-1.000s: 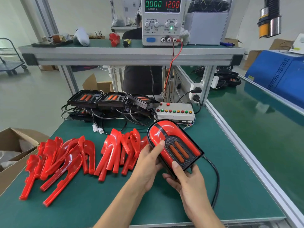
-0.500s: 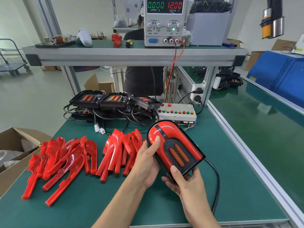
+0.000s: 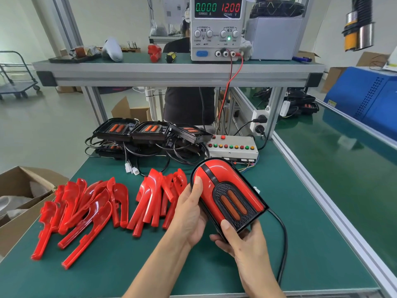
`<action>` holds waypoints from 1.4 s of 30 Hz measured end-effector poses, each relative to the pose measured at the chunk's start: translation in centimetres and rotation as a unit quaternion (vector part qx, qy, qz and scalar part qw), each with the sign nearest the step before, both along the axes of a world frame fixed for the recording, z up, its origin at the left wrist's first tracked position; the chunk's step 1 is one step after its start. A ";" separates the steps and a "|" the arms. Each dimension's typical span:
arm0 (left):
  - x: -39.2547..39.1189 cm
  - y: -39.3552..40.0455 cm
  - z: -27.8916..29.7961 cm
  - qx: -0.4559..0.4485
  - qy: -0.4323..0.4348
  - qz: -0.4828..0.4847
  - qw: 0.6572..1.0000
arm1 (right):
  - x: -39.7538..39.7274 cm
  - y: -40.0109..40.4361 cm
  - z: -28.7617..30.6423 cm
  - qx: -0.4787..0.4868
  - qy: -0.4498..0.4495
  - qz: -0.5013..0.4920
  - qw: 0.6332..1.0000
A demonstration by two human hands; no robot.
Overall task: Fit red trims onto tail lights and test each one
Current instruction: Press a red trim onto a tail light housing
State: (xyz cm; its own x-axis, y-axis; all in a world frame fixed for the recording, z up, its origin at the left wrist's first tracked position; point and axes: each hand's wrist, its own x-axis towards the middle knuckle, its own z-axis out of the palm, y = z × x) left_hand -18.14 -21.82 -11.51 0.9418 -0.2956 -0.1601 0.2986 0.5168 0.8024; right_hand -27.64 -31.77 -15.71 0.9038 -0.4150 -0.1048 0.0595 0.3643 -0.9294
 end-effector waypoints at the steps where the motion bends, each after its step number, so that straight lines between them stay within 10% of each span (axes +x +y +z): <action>1: 0.0 0.0 0.0 0.003 -0.002 0.003 1.000 | 0.0 0.0 0.1 -0.003 0.000 0.001 1.000; 42: 0.2 -0.4 -1.4 0.086 0.068 0.068 0.992 | 0.0 0.2 -1.5 -0.035 0.020 0.022 0.999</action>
